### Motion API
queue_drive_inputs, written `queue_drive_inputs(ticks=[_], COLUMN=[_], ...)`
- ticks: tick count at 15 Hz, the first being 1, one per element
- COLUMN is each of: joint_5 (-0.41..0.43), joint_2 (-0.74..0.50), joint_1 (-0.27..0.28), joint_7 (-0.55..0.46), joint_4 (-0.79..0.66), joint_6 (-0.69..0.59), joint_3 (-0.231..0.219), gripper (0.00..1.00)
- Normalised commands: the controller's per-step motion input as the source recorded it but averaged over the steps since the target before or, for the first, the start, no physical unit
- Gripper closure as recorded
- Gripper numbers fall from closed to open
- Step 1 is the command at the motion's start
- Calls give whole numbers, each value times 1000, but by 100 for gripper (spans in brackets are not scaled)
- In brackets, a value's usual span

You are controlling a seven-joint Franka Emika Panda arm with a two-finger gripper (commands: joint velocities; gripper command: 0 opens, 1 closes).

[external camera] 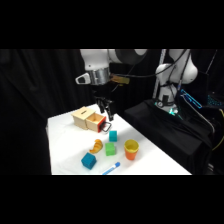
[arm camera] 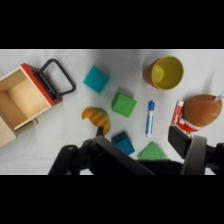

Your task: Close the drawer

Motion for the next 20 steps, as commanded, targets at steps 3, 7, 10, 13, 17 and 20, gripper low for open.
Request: queue_drive_inputs(ticks=[3,7,10,13,17,20], joint_5=[34,44,51,70,99,147], joint_2=[-10,-28,-59,-88,-124,-160], joint_1=[-19,-18,-15,-22,-38,-56], joint_7=[84,147,137,121,119,90], joint_4=[-5,-47,-112,-169,-236,-278], joint_6=[14,52,109,167,238,257], joint_3=[3,-6,-8,-15,-28,-31], gripper=[0,0,0,0,0,0])
